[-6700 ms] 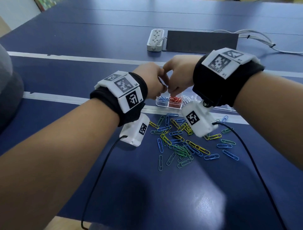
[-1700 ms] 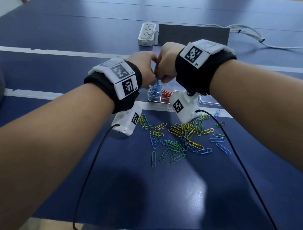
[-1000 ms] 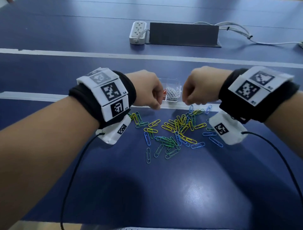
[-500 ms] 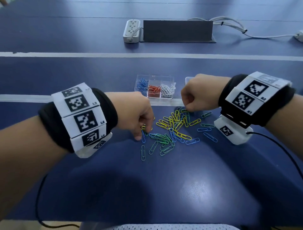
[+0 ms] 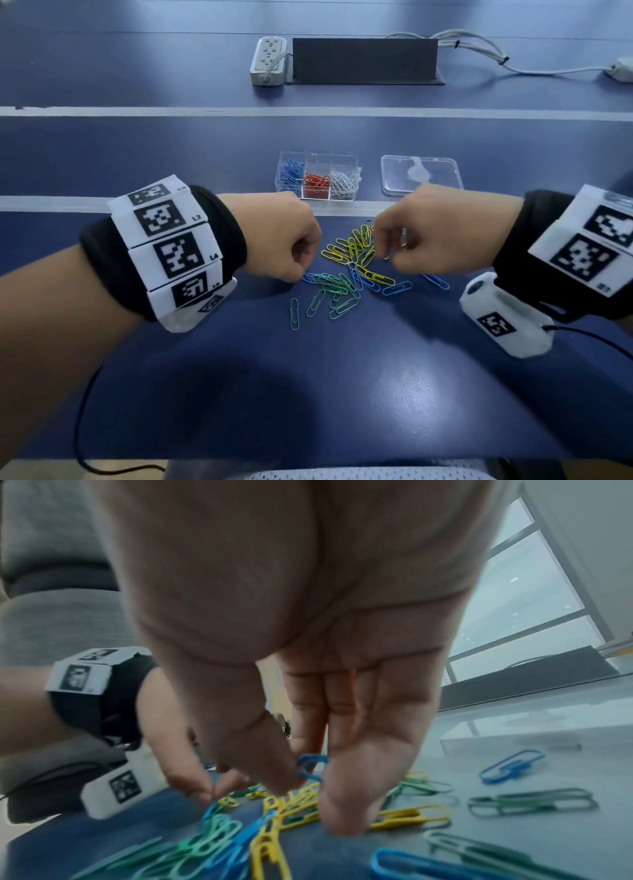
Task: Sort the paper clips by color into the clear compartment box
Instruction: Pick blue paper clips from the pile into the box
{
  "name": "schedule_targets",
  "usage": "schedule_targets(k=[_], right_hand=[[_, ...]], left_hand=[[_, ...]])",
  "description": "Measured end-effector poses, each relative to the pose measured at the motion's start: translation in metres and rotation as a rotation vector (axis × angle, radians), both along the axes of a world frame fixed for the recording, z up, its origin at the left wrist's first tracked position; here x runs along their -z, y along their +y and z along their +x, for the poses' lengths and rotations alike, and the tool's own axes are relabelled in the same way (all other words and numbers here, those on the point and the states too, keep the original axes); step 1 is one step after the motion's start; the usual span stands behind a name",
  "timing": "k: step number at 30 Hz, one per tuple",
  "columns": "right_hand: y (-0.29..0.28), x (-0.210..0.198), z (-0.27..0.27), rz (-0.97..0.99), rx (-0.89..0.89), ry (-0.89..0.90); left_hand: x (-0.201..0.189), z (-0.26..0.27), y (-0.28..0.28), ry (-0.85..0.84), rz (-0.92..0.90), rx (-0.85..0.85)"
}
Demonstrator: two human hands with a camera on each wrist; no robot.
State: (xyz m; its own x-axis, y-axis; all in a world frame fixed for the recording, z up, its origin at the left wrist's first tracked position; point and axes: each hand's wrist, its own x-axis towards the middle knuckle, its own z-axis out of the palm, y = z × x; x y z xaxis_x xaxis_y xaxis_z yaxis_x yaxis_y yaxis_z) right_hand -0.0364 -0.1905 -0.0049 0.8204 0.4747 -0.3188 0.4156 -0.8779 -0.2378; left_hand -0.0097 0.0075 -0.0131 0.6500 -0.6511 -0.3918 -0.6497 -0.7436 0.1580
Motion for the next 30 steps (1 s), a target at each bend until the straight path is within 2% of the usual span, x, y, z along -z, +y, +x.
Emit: schedule_targets(k=[10,18,26,30], right_hand=[[0.004,0.005,-0.022,-0.117,-0.093,0.024],[0.007,0.007,-0.023,-0.006,-0.089,0.042],[0.006,-0.001,-0.023,-0.023,-0.072,-0.011],[0.013,0.004,-0.025,-0.002,-0.133,-0.004]], left_hand=[[0.002,-0.001,-0.010,0.000,-0.142,-0.042],[0.006,-0.002,-0.008,0.018,-0.051,-0.090],[0.007,-0.006,-0.008,-0.010,-0.016,-0.018],[0.008,-0.004,-0.008,0.011,0.000,-0.039]])
